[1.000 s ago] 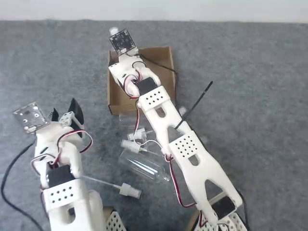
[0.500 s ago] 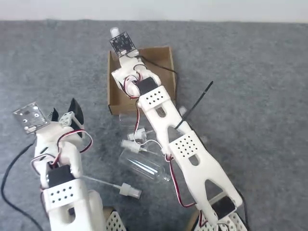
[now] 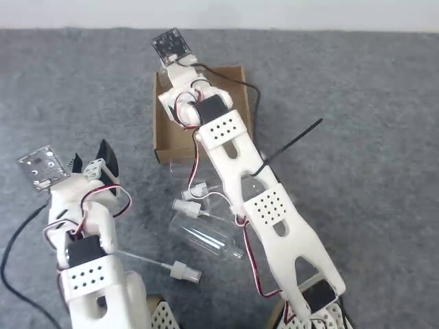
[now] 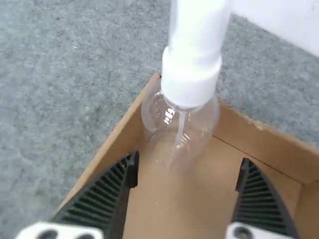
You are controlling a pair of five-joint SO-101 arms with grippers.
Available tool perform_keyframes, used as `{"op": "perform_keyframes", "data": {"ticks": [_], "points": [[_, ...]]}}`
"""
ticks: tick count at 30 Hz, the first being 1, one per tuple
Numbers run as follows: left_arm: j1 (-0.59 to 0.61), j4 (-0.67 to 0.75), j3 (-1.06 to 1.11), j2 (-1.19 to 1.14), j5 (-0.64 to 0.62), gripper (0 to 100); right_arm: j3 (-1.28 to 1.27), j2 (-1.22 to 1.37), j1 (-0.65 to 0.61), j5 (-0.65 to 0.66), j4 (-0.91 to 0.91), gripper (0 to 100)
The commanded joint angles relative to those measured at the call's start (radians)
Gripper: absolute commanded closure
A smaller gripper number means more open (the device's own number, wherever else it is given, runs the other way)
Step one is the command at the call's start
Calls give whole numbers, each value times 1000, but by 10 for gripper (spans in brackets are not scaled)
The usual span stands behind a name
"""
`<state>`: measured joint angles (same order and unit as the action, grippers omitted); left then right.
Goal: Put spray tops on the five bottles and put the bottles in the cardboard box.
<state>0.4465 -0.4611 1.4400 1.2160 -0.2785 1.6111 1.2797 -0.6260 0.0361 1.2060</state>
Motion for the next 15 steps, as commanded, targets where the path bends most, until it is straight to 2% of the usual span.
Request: {"op": "perform_keyframes", "data": {"ticks": [1,7,11,15], "points": [[2,41,-5,20,-9,794,72,-134,5,12,54,764],[3,43,-4,20,-9,794,72,-194,28,21,96,952],[3,43,-4,20,-9,794,72,-242,53,101,134,971],[3,43,-4,20,-9,794,72,-300,74,114,202,971]]}}
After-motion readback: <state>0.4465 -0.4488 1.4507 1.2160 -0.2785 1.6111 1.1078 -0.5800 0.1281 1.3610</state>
